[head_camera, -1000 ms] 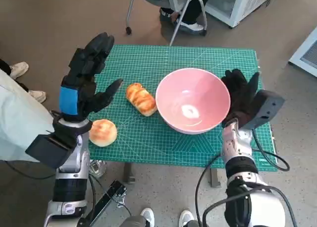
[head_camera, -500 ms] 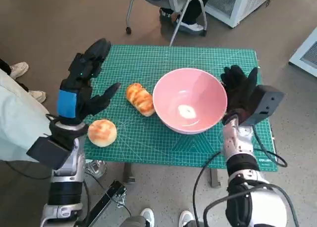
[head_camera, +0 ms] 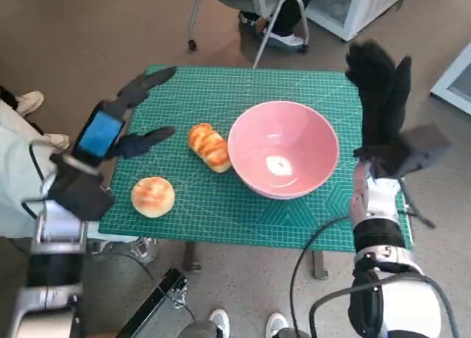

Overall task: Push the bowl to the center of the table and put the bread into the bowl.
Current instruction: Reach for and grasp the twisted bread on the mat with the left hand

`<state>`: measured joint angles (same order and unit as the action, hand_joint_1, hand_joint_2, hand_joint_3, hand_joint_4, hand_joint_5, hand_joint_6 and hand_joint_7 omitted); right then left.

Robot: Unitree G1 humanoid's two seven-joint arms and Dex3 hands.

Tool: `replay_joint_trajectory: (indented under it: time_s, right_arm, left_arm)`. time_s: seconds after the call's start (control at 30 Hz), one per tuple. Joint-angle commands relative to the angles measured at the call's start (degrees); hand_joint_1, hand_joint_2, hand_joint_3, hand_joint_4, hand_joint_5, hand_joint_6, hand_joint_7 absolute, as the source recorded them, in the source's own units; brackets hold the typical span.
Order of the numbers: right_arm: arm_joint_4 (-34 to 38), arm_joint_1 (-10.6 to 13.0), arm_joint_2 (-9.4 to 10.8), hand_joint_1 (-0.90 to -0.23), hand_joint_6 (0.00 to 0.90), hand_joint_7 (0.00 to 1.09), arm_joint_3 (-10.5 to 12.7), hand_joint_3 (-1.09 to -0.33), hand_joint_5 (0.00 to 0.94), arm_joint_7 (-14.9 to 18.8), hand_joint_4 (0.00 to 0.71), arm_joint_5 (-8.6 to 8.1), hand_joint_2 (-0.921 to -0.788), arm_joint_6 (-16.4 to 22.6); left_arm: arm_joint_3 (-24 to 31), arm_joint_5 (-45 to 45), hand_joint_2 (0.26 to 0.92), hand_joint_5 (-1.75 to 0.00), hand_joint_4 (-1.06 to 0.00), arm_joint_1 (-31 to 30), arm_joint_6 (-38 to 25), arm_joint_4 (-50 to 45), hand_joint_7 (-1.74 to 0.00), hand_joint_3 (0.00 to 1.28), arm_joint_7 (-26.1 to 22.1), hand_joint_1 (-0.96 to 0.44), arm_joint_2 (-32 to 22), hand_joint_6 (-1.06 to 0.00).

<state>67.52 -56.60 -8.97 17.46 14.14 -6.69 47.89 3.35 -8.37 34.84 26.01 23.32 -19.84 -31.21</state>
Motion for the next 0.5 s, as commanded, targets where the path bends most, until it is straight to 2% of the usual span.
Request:
replay_joint_trajectory:
  time_s: [0.03,0.13,0.23,0.37,0.5]
  right_arm:
    - [-4.53,2.64,0.47,-0.626,0.140,0.69,-1.34,-0.797,0.030,9.68,0.368,-3.52,-0.921,4.51]
    - [-9.34,4.10,0.84,-0.637,0.117,0.71,-2.93,-0.790,0.024,15.68,0.367,-6.10,-0.921,6.69]
    - [-13.09,5.42,0.71,-0.644,0.082,0.77,-4.30,-0.784,0.015,18.75,0.362,-7.39,-0.921,7.56]
    - [-17.57,7.30,0.18,-0.653,0.043,0.84,-5.91,-0.777,0.005,20.19,0.349,-7.66,-0.921,8.46]
    - [-21.35,8.91,-0.22,-0.658,0.022,0.88,-6.88,-0.772,0.002,20.10,0.338,-7.56,-0.921,8.92]
  left_arm:
    - [-2.93,-2.05,0.913,0.00,-0.39,5.06,0.15,4.79,-0.25,0.03,-2.64,-0.39,-1.78,-0.33]
    - [-4.76,-2.37,0.903,0.00,-0.37,8.46,-0.88,8.54,-0.24,0.02,-5.33,-0.36,-2.07,-0.32]
    - [-6.44,-2.99,0.890,0.00,-0.35,11.37,-1.99,11.98,-0.23,0.01,-7.47,-0.31,-2.09,-0.32]
    - [-8.74,-4.53,0.871,0.00,-0.33,14.74,-3.30,16.31,-0.20,0.00,-9.35,-0.26,-1.76,-0.33]
    - [-12.33,-8.42,0.852,0.00,-0.32,18.06,-3.11,21.38,-0.17,0.00,-9.24,-0.23,-1.44,-0.34]
